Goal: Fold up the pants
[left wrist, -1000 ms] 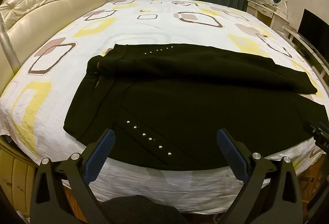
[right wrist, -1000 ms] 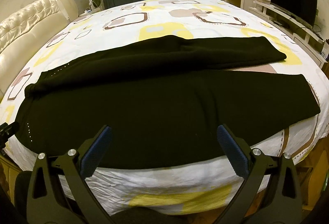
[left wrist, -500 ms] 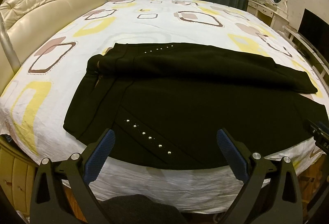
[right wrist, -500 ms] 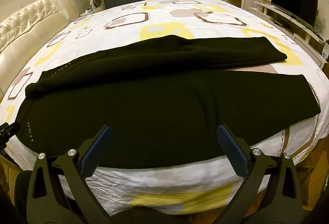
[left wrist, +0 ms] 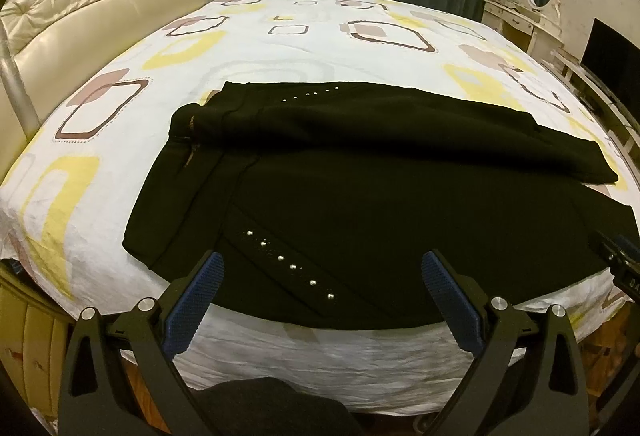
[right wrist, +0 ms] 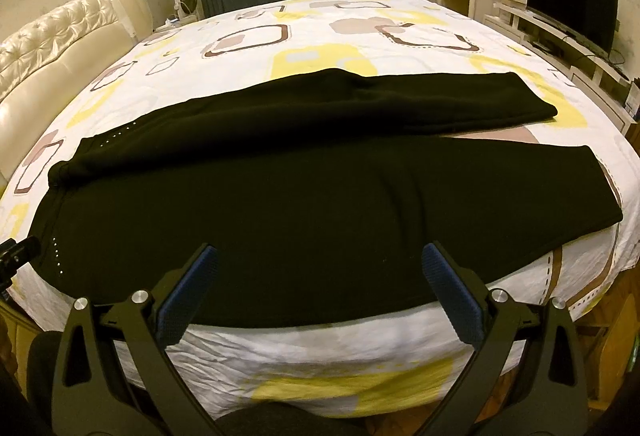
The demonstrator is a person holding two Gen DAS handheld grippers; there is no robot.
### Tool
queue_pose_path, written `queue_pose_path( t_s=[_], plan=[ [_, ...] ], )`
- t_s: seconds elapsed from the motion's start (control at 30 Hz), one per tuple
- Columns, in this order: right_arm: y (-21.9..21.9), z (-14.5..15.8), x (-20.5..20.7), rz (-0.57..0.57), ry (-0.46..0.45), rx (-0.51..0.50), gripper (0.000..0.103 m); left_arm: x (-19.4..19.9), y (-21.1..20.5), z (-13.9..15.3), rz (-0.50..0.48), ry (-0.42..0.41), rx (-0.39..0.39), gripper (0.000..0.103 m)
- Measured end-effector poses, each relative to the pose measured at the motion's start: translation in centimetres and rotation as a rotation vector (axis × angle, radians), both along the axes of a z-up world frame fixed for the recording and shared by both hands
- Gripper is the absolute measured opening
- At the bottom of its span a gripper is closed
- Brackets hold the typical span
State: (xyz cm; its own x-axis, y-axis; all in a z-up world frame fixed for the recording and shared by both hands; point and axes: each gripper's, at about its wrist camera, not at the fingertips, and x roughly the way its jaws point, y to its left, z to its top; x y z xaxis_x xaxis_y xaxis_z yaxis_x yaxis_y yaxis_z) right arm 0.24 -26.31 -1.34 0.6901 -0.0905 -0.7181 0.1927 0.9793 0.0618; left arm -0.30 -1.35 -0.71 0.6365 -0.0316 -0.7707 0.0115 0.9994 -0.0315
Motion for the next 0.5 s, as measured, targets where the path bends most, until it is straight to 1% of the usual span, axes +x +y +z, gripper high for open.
queue_pose_path(
  t_s=[0.13, 0.5],
  plan=[
    [-0.01, 0.04, -0.05, -0.001, 0.0, -0.004, 0.101, 0.08, 0.0, -0.04, -0.003, -0.001, 0.011, 0.099],
    [-0.13, 0.24, 0.09, 0.003, -0.002, 0.0, 0.101, -0.01, -0.04, -0.31, -0.01, 0.001, 0.002, 0.099]
  ],
)
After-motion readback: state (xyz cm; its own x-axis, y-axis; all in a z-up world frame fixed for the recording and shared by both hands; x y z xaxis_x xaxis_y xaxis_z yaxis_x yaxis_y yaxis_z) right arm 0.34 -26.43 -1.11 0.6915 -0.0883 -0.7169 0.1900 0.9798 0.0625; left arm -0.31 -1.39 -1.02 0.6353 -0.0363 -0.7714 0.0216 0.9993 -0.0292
